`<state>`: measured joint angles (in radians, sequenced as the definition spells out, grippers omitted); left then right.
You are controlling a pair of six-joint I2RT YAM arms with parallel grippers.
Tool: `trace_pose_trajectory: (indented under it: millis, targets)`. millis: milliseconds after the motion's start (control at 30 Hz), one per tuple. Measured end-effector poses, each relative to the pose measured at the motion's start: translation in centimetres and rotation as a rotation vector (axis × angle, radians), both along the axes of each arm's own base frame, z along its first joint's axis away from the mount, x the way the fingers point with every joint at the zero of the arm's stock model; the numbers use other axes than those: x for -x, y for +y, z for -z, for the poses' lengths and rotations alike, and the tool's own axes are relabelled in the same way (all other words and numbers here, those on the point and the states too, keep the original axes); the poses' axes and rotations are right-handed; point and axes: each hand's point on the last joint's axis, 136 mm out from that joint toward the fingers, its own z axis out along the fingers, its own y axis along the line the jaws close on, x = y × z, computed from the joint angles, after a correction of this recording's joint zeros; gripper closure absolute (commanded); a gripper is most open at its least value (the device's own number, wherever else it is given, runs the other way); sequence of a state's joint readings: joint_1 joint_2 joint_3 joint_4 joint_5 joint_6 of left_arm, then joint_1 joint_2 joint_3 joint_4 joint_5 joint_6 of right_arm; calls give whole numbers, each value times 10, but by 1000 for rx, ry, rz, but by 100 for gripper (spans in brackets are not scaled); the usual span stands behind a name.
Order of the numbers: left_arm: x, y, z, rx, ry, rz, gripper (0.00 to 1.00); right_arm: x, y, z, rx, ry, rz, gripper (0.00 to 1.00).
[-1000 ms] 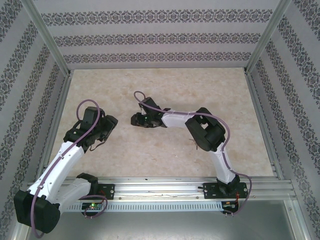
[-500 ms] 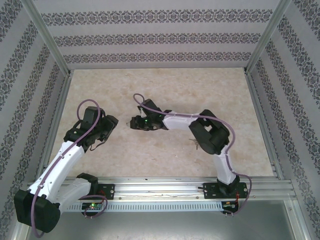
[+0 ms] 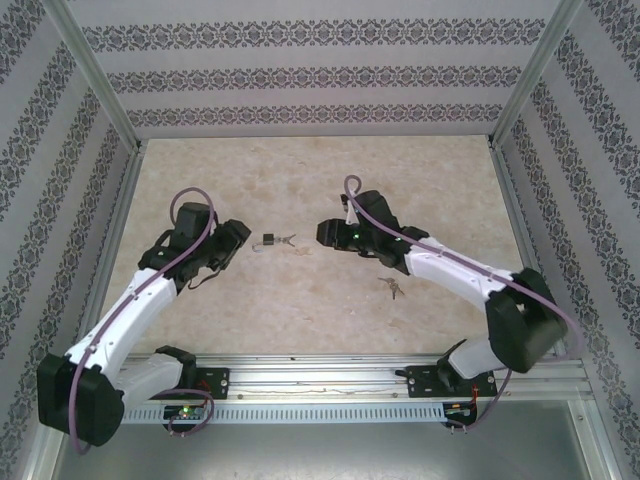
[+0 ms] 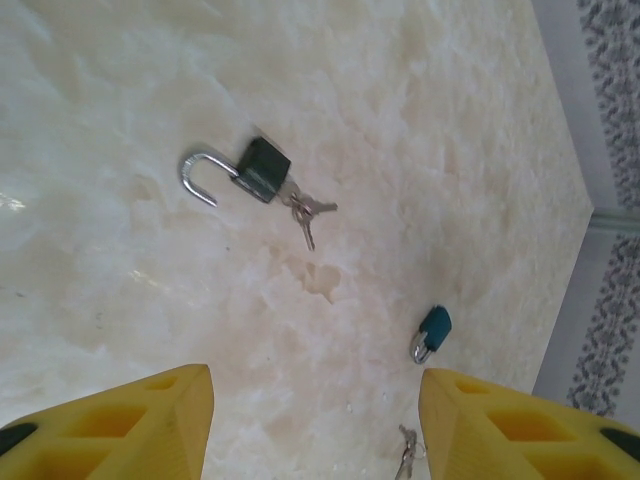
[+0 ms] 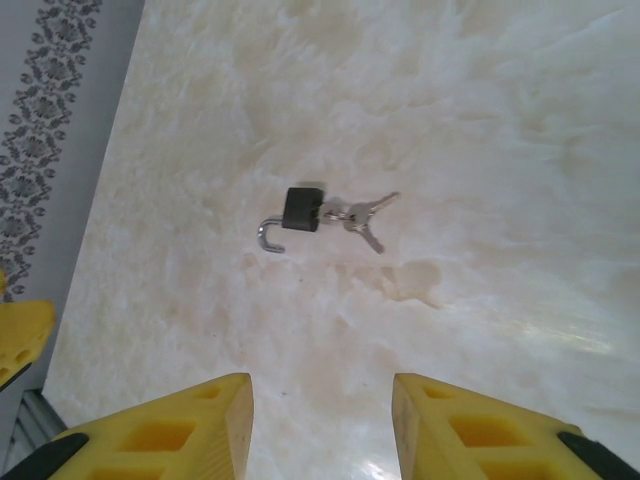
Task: Unlock with the key
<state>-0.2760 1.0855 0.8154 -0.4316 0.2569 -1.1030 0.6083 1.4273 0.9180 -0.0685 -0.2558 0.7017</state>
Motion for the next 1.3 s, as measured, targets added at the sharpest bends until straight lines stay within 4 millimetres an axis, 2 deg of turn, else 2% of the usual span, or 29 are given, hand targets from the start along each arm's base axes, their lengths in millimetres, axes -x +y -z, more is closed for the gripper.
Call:
trace_pose_trajectory:
  millis: [200,433,533,633,733,933,1300]
  targets:
    - [-17,-42,-9,-4,-23,142,44,9,-56,-7,22,-32,120,59]
    - [-43,-98,-11,-36,-24,289,45,22,-114,21,60,21,271,57]
    - [-49,-122,-11,-49,-29,349,45,25,-136,32,99,63,337,59]
    - [-50,-139,-8,-57,-26,389,45,31,-152,43,157,103,388,62]
    - [-49,-148,-1,-64,-12,411,45,41,-165,56,227,154,418,63]
    - [-47,-152,9,-64,14,425,45,53,-179,82,337,245,447,64]
    - [-34,-156,22,-28,51,467,45,62,-182,124,455,367,426,66]
